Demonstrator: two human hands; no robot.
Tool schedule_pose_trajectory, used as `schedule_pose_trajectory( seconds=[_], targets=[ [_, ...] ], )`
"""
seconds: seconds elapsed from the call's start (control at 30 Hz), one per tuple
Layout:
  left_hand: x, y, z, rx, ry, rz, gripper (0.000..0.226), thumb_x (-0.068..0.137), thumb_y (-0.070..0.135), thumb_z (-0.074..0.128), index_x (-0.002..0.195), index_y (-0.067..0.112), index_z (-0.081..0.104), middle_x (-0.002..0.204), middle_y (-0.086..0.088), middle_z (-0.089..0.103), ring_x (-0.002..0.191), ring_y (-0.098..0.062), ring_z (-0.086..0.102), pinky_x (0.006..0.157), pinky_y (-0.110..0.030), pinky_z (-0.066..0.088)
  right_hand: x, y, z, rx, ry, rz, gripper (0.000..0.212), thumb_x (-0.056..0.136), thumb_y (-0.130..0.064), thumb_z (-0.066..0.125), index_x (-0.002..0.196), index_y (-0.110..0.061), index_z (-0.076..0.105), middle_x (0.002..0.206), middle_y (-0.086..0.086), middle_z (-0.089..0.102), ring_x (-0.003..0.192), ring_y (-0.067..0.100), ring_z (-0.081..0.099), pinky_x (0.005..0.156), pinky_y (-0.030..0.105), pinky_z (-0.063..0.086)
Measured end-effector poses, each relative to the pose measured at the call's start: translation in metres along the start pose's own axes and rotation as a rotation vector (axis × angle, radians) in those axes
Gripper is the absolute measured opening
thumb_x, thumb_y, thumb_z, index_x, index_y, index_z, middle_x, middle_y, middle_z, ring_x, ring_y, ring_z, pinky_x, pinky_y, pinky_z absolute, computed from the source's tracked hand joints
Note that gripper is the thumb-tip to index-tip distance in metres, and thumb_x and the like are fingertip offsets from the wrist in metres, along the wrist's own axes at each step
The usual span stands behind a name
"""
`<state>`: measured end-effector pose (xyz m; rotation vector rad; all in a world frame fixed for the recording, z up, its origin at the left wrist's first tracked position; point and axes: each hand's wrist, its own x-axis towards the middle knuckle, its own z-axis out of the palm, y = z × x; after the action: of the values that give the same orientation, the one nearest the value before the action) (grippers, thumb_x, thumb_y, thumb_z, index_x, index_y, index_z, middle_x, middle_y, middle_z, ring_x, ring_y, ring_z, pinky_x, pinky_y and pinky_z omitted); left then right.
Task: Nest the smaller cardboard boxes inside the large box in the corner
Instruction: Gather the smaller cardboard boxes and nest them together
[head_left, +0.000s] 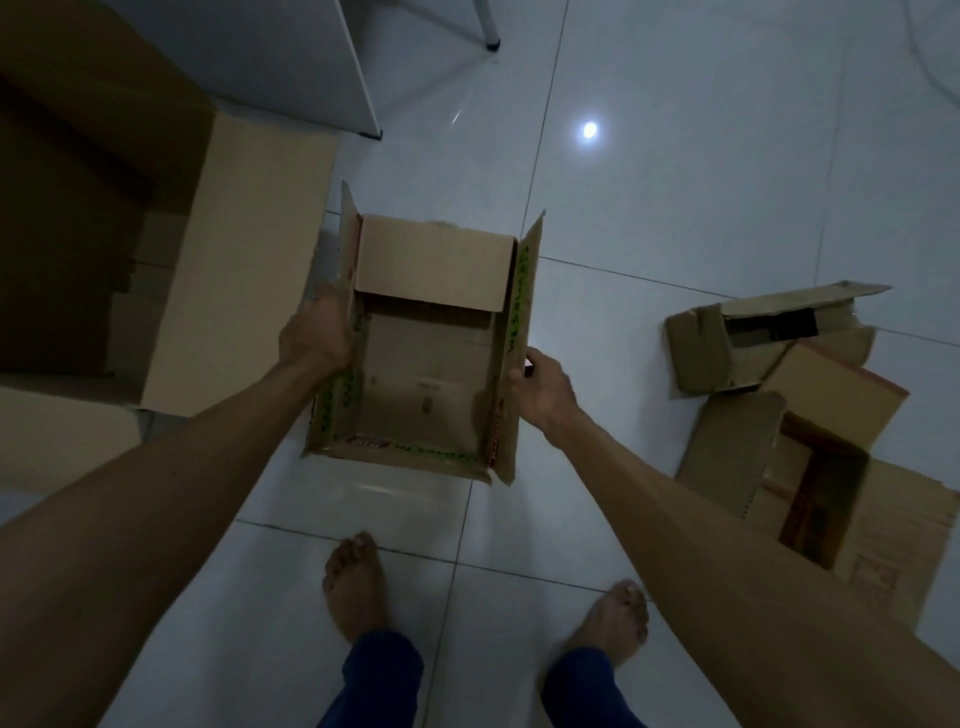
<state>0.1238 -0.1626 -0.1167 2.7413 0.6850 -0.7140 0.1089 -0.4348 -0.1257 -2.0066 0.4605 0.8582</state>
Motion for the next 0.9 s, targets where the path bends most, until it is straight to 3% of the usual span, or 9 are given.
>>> schedule_pose_trajectory(
  seconds=[0.13,0.2,0.27,0.43,0.5,0.57,0.73,0.9],
  targets=[
    [0.003,-0.009,0.004,0.016,-0.004,0.006,0.055,0.099,0.007,0.052,0.146,-0.004,0.028,0.127,-0.034,0.057,0.110,-0.049,0.063,0.088,-0.053,0.053,0.005,-0.006,0.022,-0.005,-0.059,0.040,0.046,0.104,-0.018,0.047,0.150,-0.020,0.050,0.129,0.009,0.069,0.100,0.022,0.066,0.076,0.021,0.048],
    [0.001,-0.008,0.009,0.008,0.029,0.021,0.054,0.101,0.007,0.047,0.149,-0.004,0.025,0.123,-0.035,0.059,0.106,-0.048,0.064,0.085,-0.053,0.053,0.006,-0.008,0.027,-0.021,-0.067,0.058,0.048,0.103,-0.020,0.047,0.151,-0.020,0.048,0.137,0.009,0.066,0.113,0.027,0.066,0.087,0.028,0.050],
    [-0.002,-0.005,0.014,0.006,0.082,0.023,0.054,0.104,0.007,0.042,0.153,-0.005,0.021,0.131,-0.037,0.054,0.112,-0.048,0.061,0.093,-0.055,0.051,0.005,-0.008,0.028,-0.026,-0.068,0.067,0.047,0.103,-0.021,0.048,0.150,-0.020,0.049,0.138,0.010,0.065,0.119,0.029,0.064,0.097,0.033,0.052],
    [-0.014,0.001,0.028,0.180,0.157,0.231,0.070,0.101,-0.005,0.039,0.158,-0.012,-0.001,0.161,-0.040,0.010,0.147,-0.056,0.021,0.122,-0.058,0.026,-0.003,-0.001,0.023,-0.041,-0.090,0.066,0.053,0.104,-0.023,0.051,0.155,-0.018,0.041,0.145,0.011,0.059,0.129,0.031,0.059,0.110,0.043,0.050],
    [-0.023,0.007,0.029,0.245,0.124,0.287,0.077,0.098,-0.004,0.045,0.156,-0.014,-0.005,0.162,-0.039,-0.006,0.152,-0.054,0.000,0.127,-0.056,0.009,-0.008,0.003,0.021,-0.045,-0.099,0.071,0.057,0.104,-0.027,0.053,0.158,-0.018,0.036,0.149,0.010,0.056,0.132,0.031,0.057,0.111,0.045,0.049],
    [-0.036,0.017,0.029,0.254,0.079,0.265,0.085,0.096,0.004,0.051,0.157,-0.012,-0.006,0.163,-0.035,-0.013,0.154,-0.049,-0.008,0.126,-0.051,-0.001,-0.014,0.009,0.017,-0.059,-0.107,0.072,0.062,0.104,-0.030,0.054,0.160,-0.017,0.032,0.152,0.010,0.053,0.134,0.030,0.055,0.113,0.045,0.047],
    [-0.073,0.059,0.034,0.185,-0.010,0.286,0.083,0.097,0.024,0.050,0.159,-0.008,0.006,0.166,-0.030,-0.005,0.156,-0.045,-0.005,0.129,-0.051,0.006,-0.029,0.028,0.000,-0.052,-0.159,0.073,0.064,0.103,-0.039,0.054,0.160,-0.020,0.032,0.153,0.010,0.052,0.137,0.028,0.053,0.112,0.041,0.046],
    [-0.116,0.123,0.046,0.067,0.058,0.373,0.077,0.089,0.022,0.058,0.155,-0.002,0.027,0.167,-0.025,0.005,0.155,-0.044,0.005,0.125,-0.050,0.024,-0.051,0.060,-0.041,-0.080,-0.118,0.026,0.053,0.101,-0.043,0.056,0.148,-0.019,0.051,0.140,0.008,0.063,0.128,0.023,0.061,0.106,0.040,0.051]
  ],
)
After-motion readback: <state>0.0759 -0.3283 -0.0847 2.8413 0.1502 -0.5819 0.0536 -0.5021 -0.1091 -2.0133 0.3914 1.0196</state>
